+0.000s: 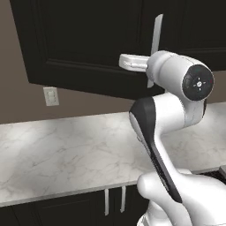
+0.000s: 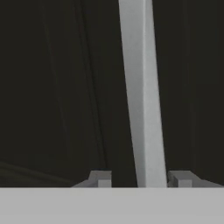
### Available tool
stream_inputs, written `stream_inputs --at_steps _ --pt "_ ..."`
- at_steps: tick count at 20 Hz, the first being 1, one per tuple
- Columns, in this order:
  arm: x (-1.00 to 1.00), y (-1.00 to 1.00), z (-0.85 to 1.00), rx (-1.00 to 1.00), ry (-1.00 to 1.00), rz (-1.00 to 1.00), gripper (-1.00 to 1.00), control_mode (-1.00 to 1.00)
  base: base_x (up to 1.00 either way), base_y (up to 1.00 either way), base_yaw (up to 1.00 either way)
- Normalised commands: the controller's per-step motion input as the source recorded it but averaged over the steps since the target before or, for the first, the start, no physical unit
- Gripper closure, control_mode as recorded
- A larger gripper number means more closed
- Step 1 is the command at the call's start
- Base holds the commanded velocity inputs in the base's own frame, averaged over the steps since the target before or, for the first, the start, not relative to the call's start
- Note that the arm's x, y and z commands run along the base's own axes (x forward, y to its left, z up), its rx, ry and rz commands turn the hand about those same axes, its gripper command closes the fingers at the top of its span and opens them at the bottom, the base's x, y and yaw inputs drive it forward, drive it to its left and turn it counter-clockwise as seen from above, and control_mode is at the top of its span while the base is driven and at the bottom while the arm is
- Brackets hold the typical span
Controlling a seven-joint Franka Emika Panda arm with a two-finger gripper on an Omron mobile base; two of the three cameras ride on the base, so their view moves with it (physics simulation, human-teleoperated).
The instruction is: Get the candle and the beer from the cabinet and move them to the dining counter.
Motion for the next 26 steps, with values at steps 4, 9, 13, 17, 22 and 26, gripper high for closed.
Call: stream_inputs --at_steps 4,9,13,17,22,26 --pt "-0.44 0.57 0.06 0.0 0.0 0.0 1.0 -1.0 0.0 0.0 0.0" --pt "-0.38 0.58 0.05 0.01 0.0 0.0 -1.0 -1.0 0.0 0.0 0.0" --pt "-0.23 0.37 0.0 0.03 0.02 0.0 -1.0 -1.0 0.0 0.0 0.0" --pt "-0.4 0.01 0.0 0.05 0.01 0.0 -1.0 -1.0 0.0 0.0 0.0" --pt "-0.59 -0.12 0.02 0.1 0.0 0.0 -1.0 -1.0 0.0 0.0 0.0" --pt "-0.63 -0.16 0.02 0.16 0.0 0.0 -1.0 -1.0 0.0 0.0 0.0"
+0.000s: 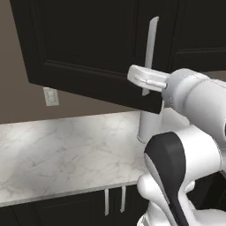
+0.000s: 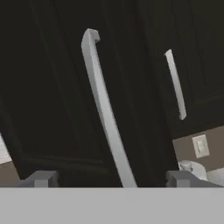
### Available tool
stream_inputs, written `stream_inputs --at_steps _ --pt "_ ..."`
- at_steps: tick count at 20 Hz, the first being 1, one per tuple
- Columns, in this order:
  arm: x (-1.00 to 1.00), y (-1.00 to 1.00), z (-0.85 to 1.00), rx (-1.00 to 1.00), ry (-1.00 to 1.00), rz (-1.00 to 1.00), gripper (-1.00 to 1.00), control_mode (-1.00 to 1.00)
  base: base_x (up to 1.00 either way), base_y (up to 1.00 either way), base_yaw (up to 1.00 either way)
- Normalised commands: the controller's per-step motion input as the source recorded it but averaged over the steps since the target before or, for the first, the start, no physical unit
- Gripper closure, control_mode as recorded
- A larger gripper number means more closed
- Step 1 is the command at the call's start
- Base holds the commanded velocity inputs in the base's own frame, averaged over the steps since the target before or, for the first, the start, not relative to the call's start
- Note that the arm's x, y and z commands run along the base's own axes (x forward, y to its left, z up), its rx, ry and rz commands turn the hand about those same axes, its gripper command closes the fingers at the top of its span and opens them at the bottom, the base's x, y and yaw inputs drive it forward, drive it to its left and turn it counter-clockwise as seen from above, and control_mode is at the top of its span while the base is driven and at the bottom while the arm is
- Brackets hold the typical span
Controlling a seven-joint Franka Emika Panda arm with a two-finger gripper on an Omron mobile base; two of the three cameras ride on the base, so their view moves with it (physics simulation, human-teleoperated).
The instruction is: Get the candle and the beer from the cabinet and move them to the dining counter.
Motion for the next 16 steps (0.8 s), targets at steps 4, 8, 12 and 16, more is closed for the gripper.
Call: stream_inputs --at_steps 4,8,12,16 --pt "-0.44 -0.2 0.18 0.22 0.0 0.0 -1.0 -1.0 0.0 0.0 0.0" --pt "-0.23 -0.25 0.22 0.26 0.06 0.02 -1.0 -1.0 0.0 0.0 0.0" --pt "-0.15 -0.37 0.14 0.36 0.11 0.09 -1.0 -1.0 0.0 0.0 0.0" --pt "-0.01 -0.42 0.03 0.42 0.07 0.19 -1.0 -1.0 0.0 0.0 0.0"
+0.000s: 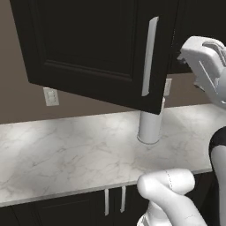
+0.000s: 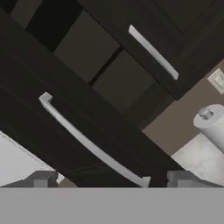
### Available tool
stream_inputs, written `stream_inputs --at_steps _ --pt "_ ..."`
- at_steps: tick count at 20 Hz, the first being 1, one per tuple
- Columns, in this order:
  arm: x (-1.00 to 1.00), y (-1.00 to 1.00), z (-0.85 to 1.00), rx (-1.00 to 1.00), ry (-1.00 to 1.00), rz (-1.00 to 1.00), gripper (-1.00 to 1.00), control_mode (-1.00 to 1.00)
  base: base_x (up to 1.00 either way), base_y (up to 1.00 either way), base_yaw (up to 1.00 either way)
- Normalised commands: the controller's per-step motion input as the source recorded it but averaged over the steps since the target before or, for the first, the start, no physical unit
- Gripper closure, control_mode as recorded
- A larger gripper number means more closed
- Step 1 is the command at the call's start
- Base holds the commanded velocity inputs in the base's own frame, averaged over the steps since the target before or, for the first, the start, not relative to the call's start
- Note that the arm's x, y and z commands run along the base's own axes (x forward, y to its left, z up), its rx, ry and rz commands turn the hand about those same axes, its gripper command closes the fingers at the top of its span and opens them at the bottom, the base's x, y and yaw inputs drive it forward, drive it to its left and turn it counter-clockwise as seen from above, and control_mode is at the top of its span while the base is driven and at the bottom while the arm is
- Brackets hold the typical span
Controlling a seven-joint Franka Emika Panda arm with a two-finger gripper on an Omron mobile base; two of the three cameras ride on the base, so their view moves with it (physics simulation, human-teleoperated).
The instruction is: Get the candle and the beer from the cabinet and move them to the dining counter.
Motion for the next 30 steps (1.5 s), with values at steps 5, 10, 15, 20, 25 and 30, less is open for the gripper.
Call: stream_inputs --at_steps 5,10,15,20,25,30 --pt "0.04 -0.41 0.0 0.43 0.1 0.18 -1.0 -1.0 0.0 0.0 0.0" --pt "0.21 -0.36 0.0 0.42 0.15 0.12 -1.0 -1.0 0.0 0.0 0.0" --pt "0.3 -0.27 0.01 0.37 0.21 0.04 -1.0 -1.0 0.0 0.0 0.0" --pt "0.36 -0.26 0.02 0.32 0.22 0.1 -1.0 -1.0 0.0 0.0 0.0" --pt "0.4 -0.06 -0.02 0.13 0.1 0.15 -1.0 -1.0 0.0 0.0 0.0" --pt "0.48 0.14 -0.14 -0.04 0.0 0.21 -1.0 -1.0 0.0 0.0 0.0"
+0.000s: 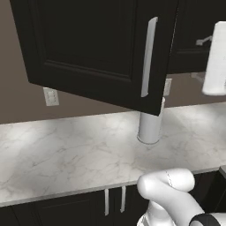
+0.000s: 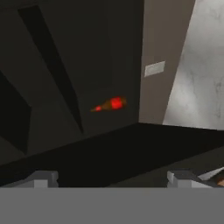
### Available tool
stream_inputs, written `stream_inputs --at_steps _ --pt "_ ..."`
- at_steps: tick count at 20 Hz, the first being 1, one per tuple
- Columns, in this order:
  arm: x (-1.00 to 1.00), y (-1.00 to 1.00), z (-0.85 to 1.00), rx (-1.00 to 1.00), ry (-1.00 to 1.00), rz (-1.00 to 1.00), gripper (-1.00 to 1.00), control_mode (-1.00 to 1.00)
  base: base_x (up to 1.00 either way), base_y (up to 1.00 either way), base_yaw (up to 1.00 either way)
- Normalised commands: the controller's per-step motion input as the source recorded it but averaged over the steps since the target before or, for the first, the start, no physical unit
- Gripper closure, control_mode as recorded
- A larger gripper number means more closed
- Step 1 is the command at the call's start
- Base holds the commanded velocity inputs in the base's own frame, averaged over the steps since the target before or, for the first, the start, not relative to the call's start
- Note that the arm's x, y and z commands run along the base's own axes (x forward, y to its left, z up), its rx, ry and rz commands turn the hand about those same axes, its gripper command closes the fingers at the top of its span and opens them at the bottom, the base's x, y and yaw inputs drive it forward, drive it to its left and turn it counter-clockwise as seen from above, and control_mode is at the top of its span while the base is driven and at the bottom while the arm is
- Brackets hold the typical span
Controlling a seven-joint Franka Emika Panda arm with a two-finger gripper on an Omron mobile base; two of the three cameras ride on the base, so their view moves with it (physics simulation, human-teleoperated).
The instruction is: Get the candle and the beer from the cabinet and move them to the dining counter.
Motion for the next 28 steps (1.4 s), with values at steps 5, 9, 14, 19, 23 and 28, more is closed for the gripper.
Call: stream_inputs --at_steps 5,9,14,19,23,28 --pt "0.58 0.08 -0.09 -0.02 0.0 0.2 -1.0 -1.0 0.0 0.0 0.0" --pt "0.53 0.19 -0.13 -0.06 -0.01 0.16 -1.0 -1.0 0.0 0.0 0.0" --pt "0.36 0.47 -0.17 -0.17 -0.09 0.07 -1.0 -1.0 0.0 0.0 0.0" --pt "0.22 0.53 -0.08 -0.19 -0.12 0.0 -1.0 -1.0 0.0 0.0 0.0" --pt "0.05 0.59 -0.06 -0.13 -0.12 0.02 -1.0 -1.0 0.0 0.0 0.0" --pt "-0.11 0.54 -0.01 -0.01 -0.02 0.18 -1.0 -1.0 0.0 0.0 0.0"
